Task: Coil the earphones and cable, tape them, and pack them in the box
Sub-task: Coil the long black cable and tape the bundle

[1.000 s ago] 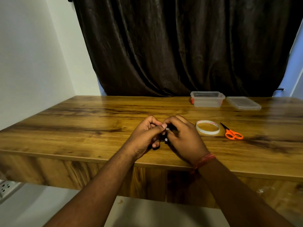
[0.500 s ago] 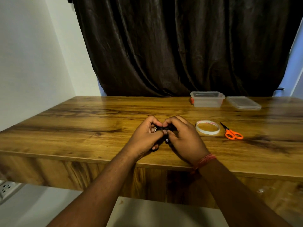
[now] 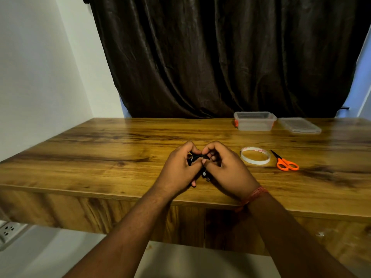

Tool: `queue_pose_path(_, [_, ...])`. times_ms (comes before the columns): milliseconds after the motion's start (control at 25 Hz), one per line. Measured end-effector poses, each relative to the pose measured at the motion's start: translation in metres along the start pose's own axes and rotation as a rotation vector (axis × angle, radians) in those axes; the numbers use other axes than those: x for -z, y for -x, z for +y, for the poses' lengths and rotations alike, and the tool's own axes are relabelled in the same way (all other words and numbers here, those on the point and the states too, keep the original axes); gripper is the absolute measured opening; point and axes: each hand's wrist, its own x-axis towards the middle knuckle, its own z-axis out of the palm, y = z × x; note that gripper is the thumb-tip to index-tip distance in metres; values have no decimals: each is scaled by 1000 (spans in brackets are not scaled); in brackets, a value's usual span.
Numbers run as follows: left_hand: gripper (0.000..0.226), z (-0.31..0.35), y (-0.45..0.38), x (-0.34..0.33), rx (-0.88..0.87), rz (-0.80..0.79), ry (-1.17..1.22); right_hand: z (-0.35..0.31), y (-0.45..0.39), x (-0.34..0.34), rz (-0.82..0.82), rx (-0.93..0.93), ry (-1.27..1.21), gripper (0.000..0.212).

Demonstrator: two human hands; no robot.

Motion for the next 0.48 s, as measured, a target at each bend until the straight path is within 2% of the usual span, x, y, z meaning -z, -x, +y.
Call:
queue_pose_path(240, [10,5,3,0,-112,21,-117,0,-1,0,-11,-77,-3,19])
queue_pose_path(400, [7,9,6,0,-139,-16,-63,1,-2,1,-9,-116,70,10])
queue_pose_path(480, [6,9,6,-1,-136,-25,-27,2,-2,0,-16,-129,24,10])
